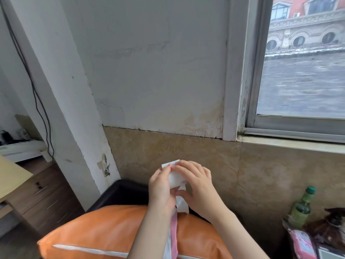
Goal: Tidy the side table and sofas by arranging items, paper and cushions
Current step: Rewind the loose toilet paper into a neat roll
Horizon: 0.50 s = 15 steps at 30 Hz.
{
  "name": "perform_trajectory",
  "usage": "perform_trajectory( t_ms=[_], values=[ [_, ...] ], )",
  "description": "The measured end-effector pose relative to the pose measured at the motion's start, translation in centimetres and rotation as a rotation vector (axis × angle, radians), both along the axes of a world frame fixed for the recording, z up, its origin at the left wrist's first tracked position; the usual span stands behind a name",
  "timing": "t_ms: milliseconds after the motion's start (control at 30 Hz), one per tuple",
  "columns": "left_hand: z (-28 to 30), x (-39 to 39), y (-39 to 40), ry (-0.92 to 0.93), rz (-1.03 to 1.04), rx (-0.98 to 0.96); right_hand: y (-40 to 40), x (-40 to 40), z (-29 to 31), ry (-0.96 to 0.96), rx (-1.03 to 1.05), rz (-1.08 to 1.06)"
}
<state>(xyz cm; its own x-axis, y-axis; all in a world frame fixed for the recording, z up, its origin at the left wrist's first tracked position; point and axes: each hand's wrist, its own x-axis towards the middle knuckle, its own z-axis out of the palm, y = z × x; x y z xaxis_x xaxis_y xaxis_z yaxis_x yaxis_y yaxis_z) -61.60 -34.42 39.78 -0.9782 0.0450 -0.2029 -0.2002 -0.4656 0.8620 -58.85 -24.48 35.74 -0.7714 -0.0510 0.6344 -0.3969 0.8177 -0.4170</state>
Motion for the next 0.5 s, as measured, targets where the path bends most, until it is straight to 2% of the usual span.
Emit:
perform_trajectory(
  t_ms=[133,300,500],
  values=[
    [0.1,0.3,-0.1,-0.088,-0.104,0.119,0.5,-0.3,-0.1,0.07,-0.033,0.01],
    [0.1,0.0,-0.9,-0.153,-0.271,0.253,1.1,-0.3,0.3,0.004,-0.072,0.061],
    [0.4,-0.9,-0.8,-0.044,-0.317,0.154,0.8,0.0,0.4,-0.084,-0.158,0.032]
  ],
)
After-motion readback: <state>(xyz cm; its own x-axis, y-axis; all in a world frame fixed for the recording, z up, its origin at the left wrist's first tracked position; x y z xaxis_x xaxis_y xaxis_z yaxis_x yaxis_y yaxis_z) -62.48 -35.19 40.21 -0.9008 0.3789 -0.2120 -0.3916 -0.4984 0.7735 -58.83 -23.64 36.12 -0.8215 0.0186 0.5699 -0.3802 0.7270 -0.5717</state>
